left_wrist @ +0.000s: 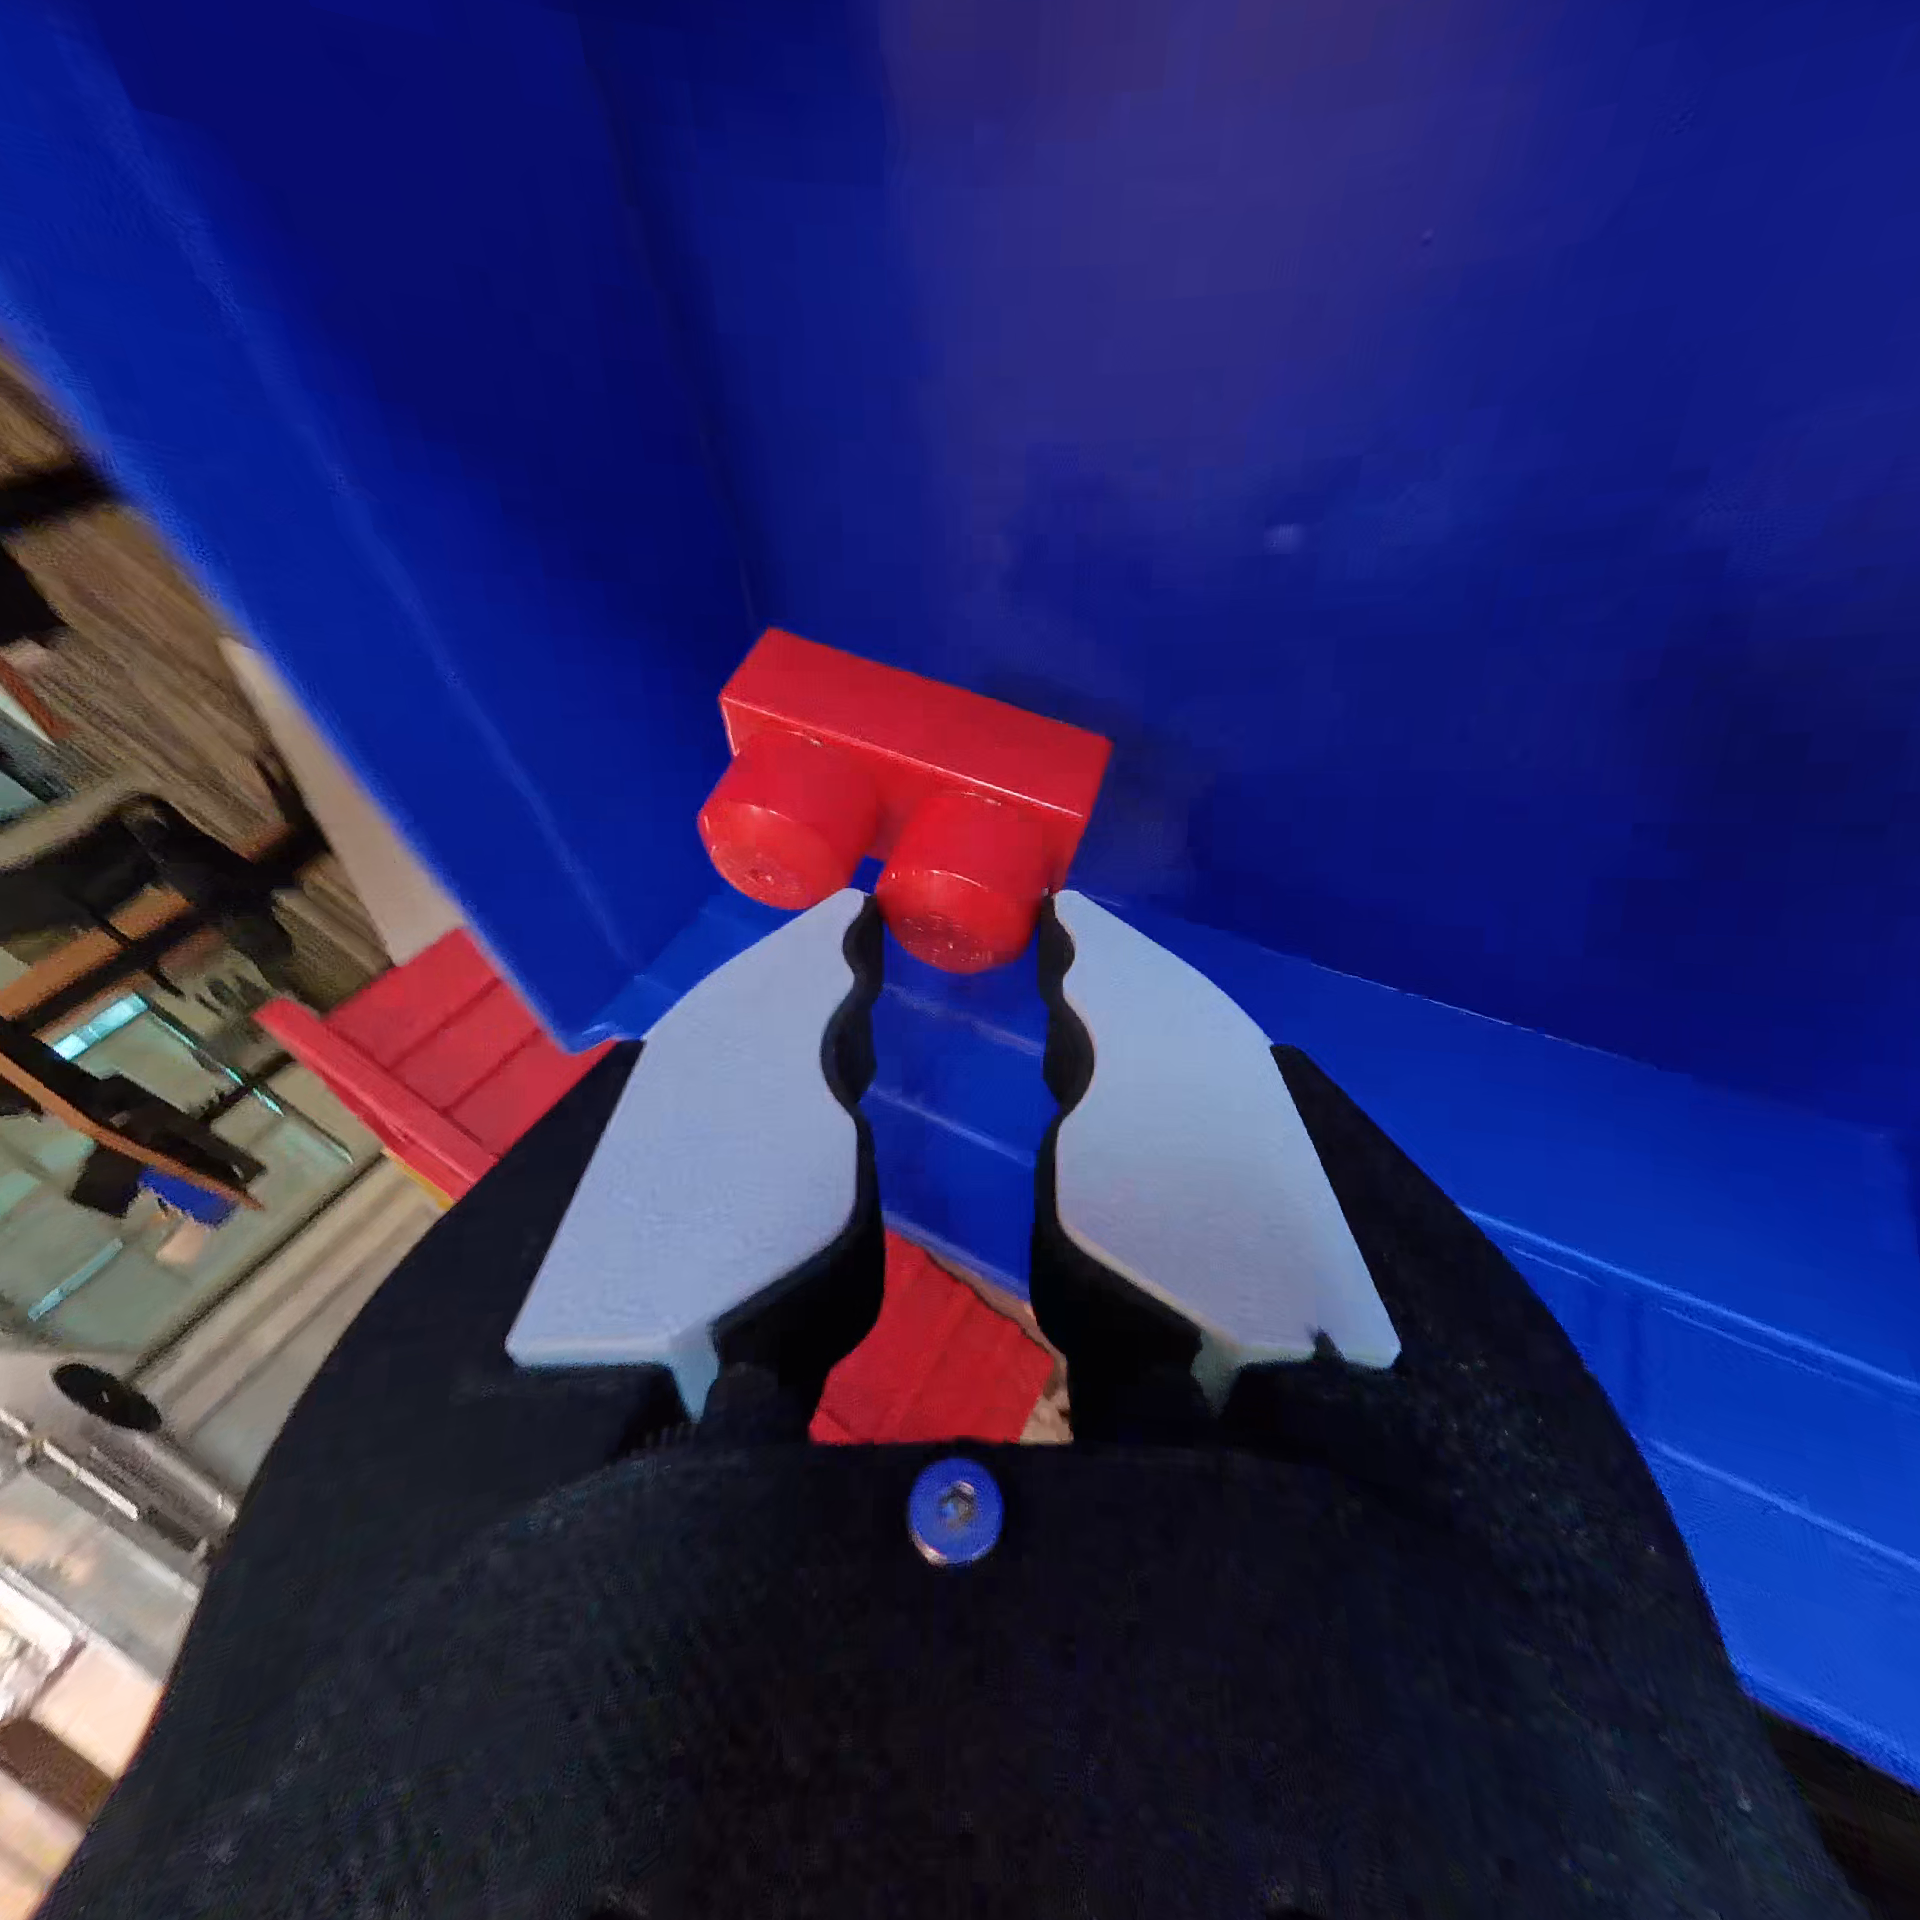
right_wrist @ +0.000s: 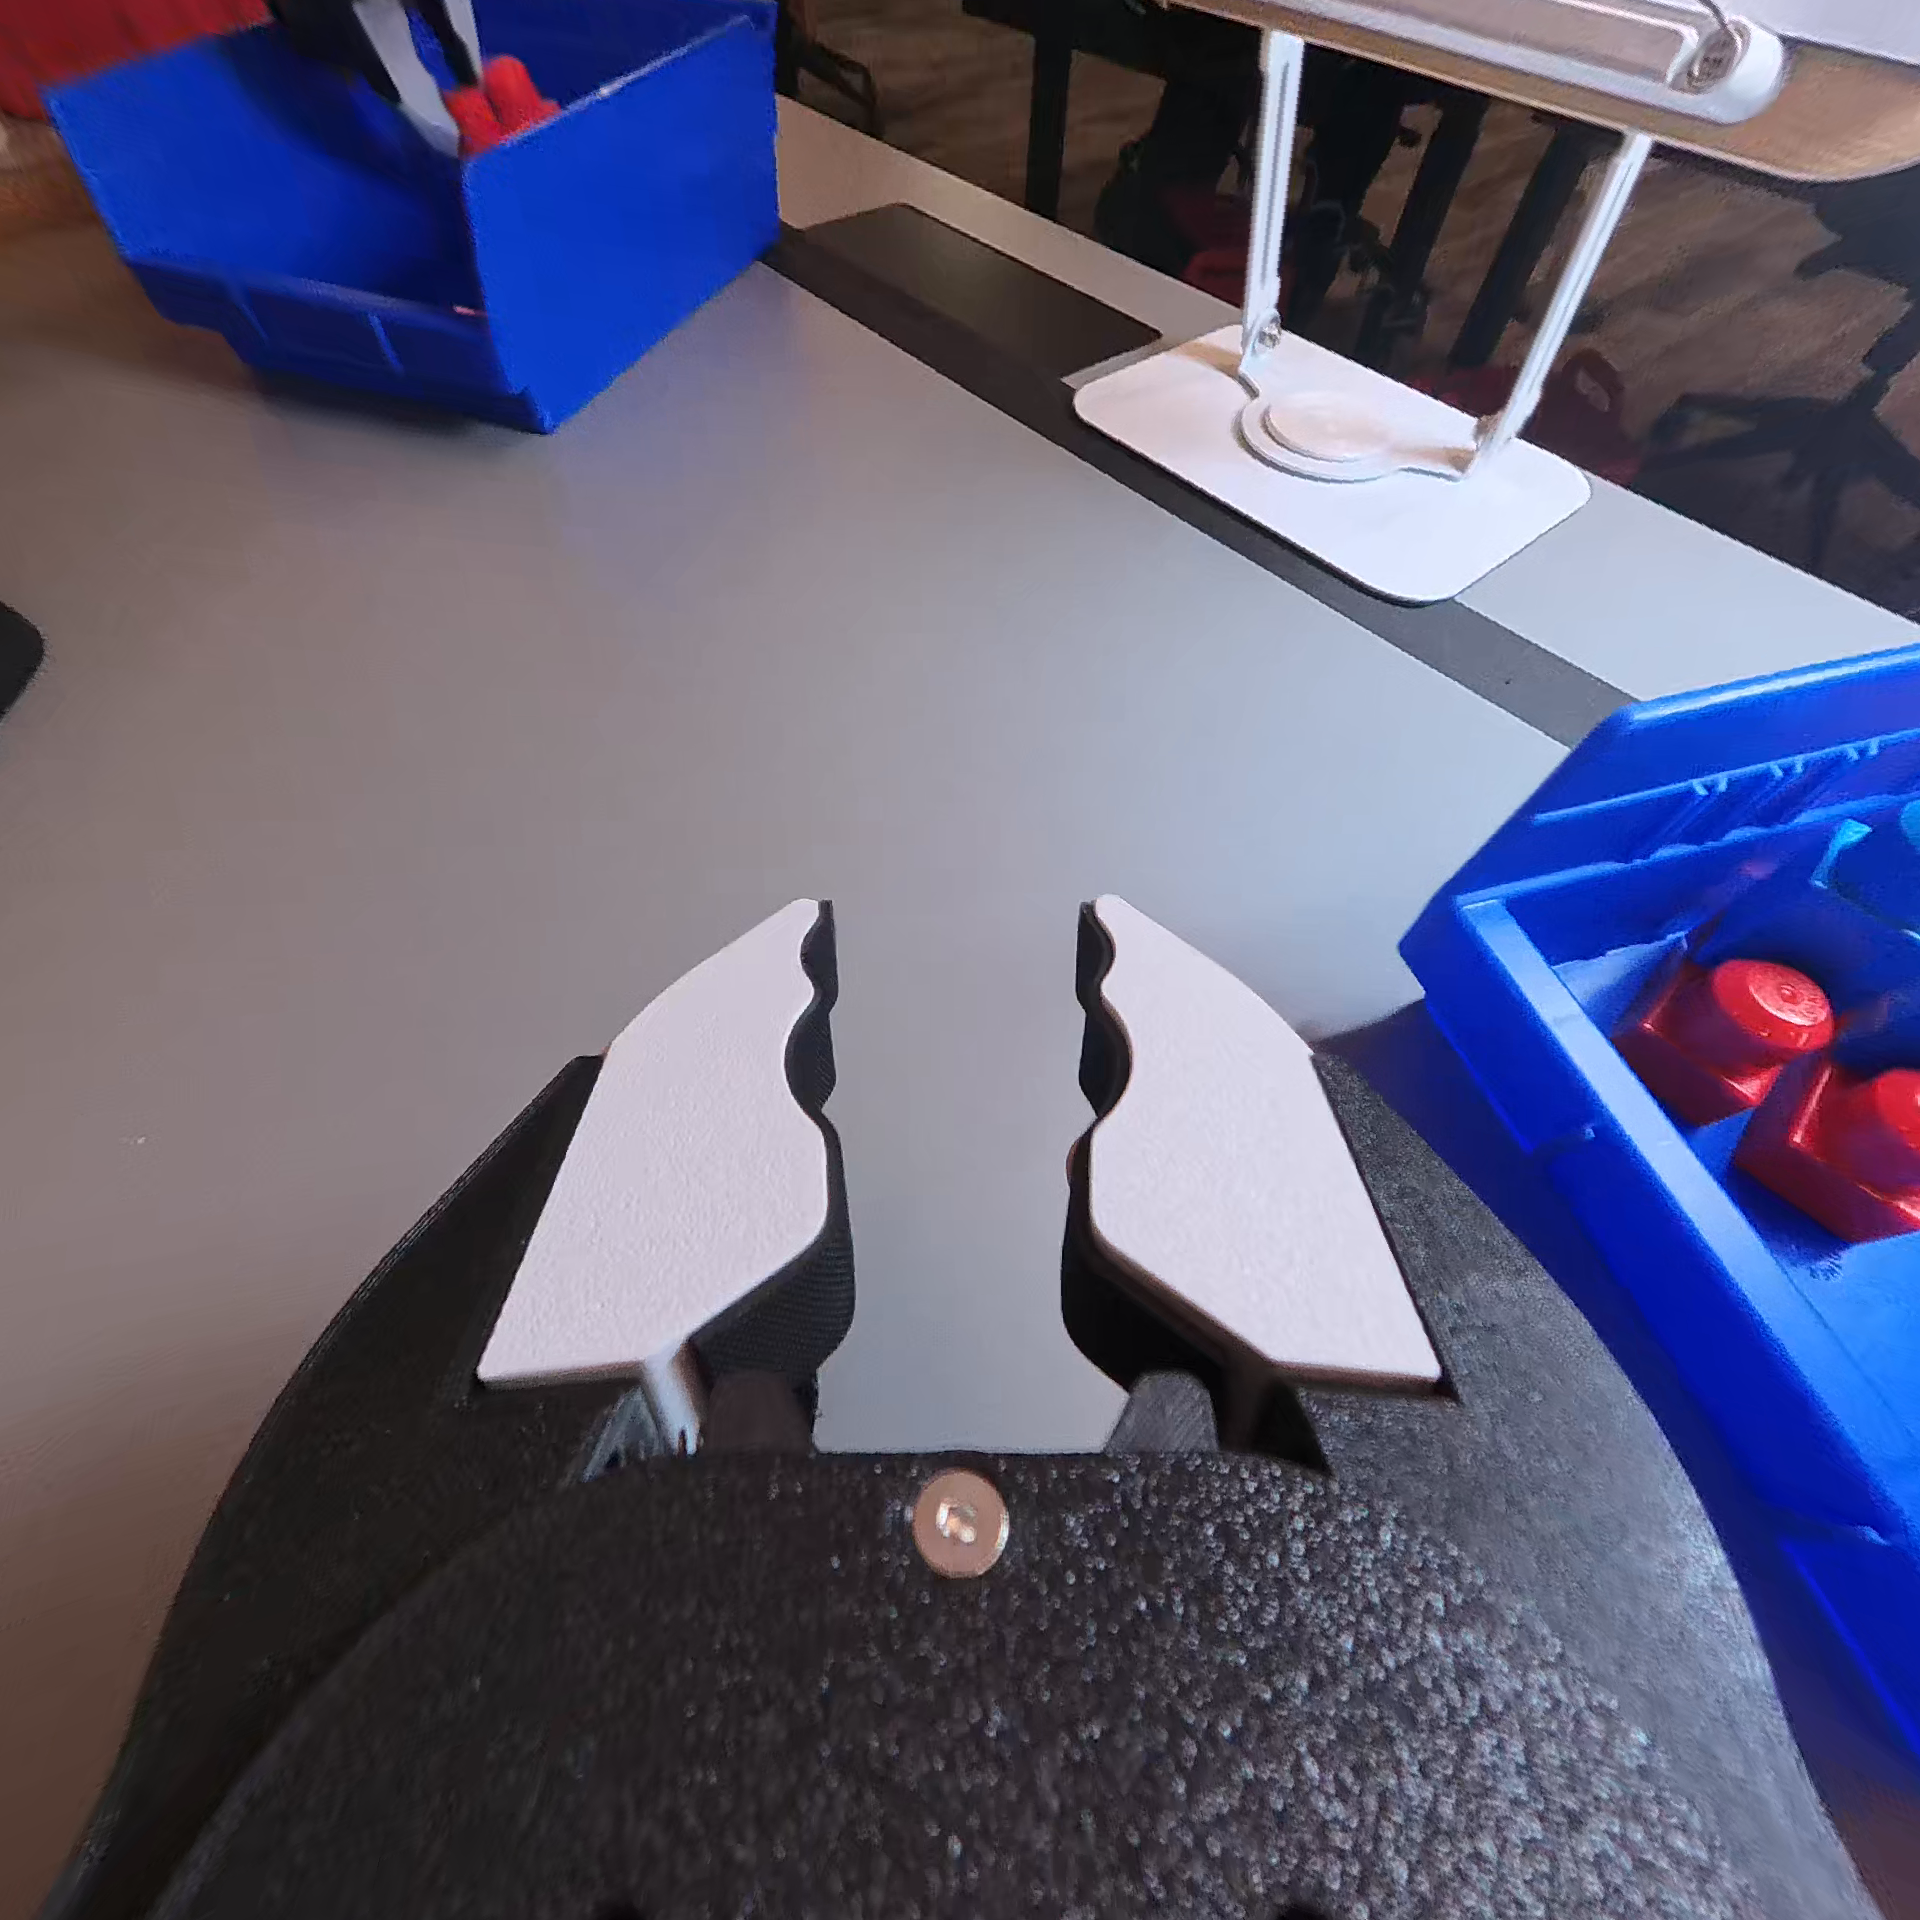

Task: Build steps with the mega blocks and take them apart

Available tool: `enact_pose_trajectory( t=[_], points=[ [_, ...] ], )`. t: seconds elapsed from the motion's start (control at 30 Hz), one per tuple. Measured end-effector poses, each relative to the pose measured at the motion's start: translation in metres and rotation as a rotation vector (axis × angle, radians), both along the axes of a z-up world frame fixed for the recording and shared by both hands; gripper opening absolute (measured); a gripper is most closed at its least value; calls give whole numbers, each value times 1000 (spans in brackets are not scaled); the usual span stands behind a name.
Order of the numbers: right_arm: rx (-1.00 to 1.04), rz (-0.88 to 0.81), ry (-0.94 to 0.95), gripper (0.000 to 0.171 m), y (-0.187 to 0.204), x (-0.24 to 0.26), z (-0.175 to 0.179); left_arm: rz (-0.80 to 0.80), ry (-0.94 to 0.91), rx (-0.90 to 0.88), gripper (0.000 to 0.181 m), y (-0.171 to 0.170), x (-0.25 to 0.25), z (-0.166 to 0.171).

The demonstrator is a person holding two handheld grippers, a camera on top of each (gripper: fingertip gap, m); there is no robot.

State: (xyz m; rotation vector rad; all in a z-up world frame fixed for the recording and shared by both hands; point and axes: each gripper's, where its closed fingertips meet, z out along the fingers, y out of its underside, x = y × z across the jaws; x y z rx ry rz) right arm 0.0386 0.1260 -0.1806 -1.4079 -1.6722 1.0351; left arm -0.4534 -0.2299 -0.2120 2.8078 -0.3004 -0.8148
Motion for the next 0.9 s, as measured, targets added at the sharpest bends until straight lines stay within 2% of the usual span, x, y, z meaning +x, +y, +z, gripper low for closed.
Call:
enact_pose_trajectory(
  t=[0.13, 0.2, 0.27, 0.33, 0.43, 0.53, 0.57, 0.6, 0.67, 0.7, 0.77, 0.8, 0.9],
  points=[
    [-5, 76, 60, 45, -20, -4, 11, -239, 75, 222, 30, 44, 64, 59],
    [-24, 161, 93, 45, -39, -6, 18, -426, 46, 337, 30, 75, 127, 81],
    [-65, 276, 84, 47, -64, -8, 21, -649, -28, 407, 30, 105, 204, 87],
    [-111, 429, 5, 53, -94, -5, 14, -870, -114, 427, 29, 127, 282, 77],
    [-79, 622, -83, 68, -131, 1, 0, -1152, -235, 392, 29, 144, 387, 44],
    [-65, 722, -141, 82, -158, 3, -11, -1356, -304, 351, 29, 151, 459, 14],
    [-83, 756, -148, 82, -168, 4, -12, -1404, -321, 348, 29, 153, 476, 9],
    [-105, 791, -158, 75, -179, 7, -14, -1442, -330, 357, 29, 155, 489, 6],
    [-88, 856, -187, 41, -193, 14, -25, -1463, -354, 380, 28, 158, 503, 7],
    [-72, 876, -178, 33, -196, 18, -28, -1435, -351, 423, 28, 162, 499, 13],
    [-40, 845, -125, 33, -187, 19, -26, -1306, -463, 614, 27, 165, 484, 38],
    [-31, 804, -93, 33, -177, 16, -23, -1186, -510, 704, 31, 166, 463, 53],
    [127, 681, -76, 33, -146, 11, -35, -753, -572, 982, 38, 160, 363, 98]
  ],
)
